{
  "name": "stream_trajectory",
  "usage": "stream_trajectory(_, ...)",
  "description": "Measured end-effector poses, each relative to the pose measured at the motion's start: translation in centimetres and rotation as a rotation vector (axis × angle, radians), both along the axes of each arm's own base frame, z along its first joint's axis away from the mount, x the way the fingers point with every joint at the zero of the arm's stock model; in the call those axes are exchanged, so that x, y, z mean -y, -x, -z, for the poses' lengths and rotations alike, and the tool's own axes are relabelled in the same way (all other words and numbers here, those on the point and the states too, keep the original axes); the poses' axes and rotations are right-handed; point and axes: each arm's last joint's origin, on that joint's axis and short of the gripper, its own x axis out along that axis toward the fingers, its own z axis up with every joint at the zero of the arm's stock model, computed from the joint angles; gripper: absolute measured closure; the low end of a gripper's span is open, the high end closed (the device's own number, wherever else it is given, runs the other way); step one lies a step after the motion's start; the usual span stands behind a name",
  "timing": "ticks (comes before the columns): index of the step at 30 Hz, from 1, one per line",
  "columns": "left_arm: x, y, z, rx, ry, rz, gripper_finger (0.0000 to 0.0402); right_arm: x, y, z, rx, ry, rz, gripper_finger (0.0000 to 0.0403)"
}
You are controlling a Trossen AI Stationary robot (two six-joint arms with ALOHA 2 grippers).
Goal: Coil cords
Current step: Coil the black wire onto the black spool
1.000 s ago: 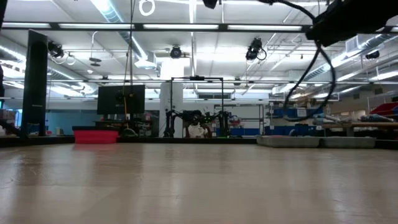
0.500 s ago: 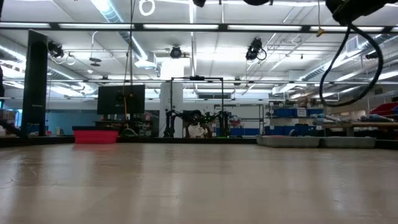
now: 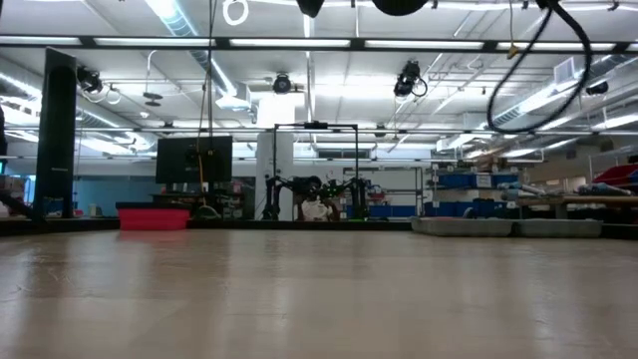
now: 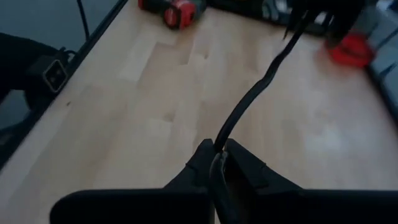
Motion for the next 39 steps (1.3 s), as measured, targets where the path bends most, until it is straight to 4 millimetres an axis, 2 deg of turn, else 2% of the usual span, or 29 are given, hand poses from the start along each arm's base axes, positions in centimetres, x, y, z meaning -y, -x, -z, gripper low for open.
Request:
stream_trajectory(8,0.3,-0.1,0.3,-0.020,0.126,0.056,0.0401,1.0,-0.9,-2.6,0.061,0.154,-0.036,0.0390)
stream_trajectory(13,0.7,-0.9,1.6,-0.069,0.202,0.098,0.0401,1.9,-1.4,-3.4,0.069,0.219,-0.041,0.0390)
stream_trajectory(21,1.1,-1.9,3.3,-0.113,0.252,0.139,0.0401,2.6,-2.7,-3.6,0.092,0.286,-0.102,0.0390)
stream_trajectory(32,0.9,-2.6,3.3,-0.067,0.283,0.182,0.0401,3.3,-5.7,-3.3,0.137,0.394,-0.145,0.0388)
stream_trajectory(39,0.9,-2.7,3.0,-0.032,0.281,0.194,0.0401,4.5,-6.7,-3.9,0.213,0.355,-0.206,0.0387)
